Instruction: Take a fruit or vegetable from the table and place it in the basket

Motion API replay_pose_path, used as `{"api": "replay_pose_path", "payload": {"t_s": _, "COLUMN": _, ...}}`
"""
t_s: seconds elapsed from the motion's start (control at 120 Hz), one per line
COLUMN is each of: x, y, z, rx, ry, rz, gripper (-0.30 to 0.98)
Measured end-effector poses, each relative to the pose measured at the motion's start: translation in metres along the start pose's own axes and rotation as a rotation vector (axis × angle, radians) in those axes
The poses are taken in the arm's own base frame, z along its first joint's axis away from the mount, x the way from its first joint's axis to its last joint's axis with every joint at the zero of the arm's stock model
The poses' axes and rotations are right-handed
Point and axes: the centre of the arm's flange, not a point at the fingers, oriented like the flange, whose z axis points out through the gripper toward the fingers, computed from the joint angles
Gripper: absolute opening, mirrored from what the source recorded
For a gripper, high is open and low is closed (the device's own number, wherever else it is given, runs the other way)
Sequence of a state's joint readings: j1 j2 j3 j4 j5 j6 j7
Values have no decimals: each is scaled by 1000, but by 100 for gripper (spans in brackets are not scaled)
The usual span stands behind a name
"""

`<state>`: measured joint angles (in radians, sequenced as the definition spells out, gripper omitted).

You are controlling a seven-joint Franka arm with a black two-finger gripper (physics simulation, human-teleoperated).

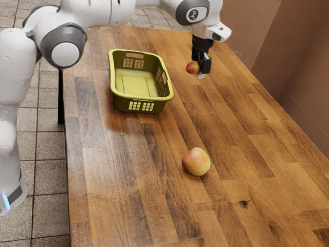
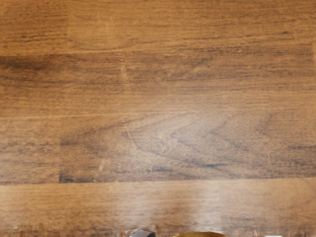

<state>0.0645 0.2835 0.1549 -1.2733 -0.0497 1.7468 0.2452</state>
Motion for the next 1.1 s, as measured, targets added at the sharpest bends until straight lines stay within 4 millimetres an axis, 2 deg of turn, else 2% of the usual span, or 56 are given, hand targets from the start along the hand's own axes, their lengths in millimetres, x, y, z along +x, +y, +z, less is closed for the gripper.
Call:
{"api": "replay_pose_path", "payload": {"t_s": 0.283, "x": -68, "y": -112, "z": -12, "rx": 42, "ry": -81, "rz": -171, "gripper": -11}}
{"api": "replay_pose_path", "payload": {"t_s": 0.425, "x": -94, "y": -145, "z": -15, "rx": 42, "ry": -115, "rz": -218, "gripper": -11}}
{"api": "replay_pose_path", "payload": {"t_s": 0.508, "x": -100, "y": -152, "z": -13, "rx": 37, "ry": -130, "rz": -221, "gripper": -11}}
{"api": "replay_pose_path", "payload": {"t_s": 0.642, "x": -101, "y": -151, "z": -13, "rx": 31, "ry": -139, "rz": -204, "gripper": -11}}
{"api": "replay_pose_path", "payload": {"t_s": 0.917, "x": -101, "y": -148, "z": -11, "rx": -8, "ry": -137, "rz": -164, "gripper": 46}}
{"api": "replay_pose_path", "payload": {"t_s": 1.0, "x": -101, "y": -147, "z": -11, "rx": -15, "ry": -136, "rz": -153, "gripper": 56}}
{"api": "replay_pose_path", "payload": {"t_s": 1.1, "x": -101, "y": -146, "z": -11, "rx": -20, "ry": -135, "rz": -141, "gripper": 62}}
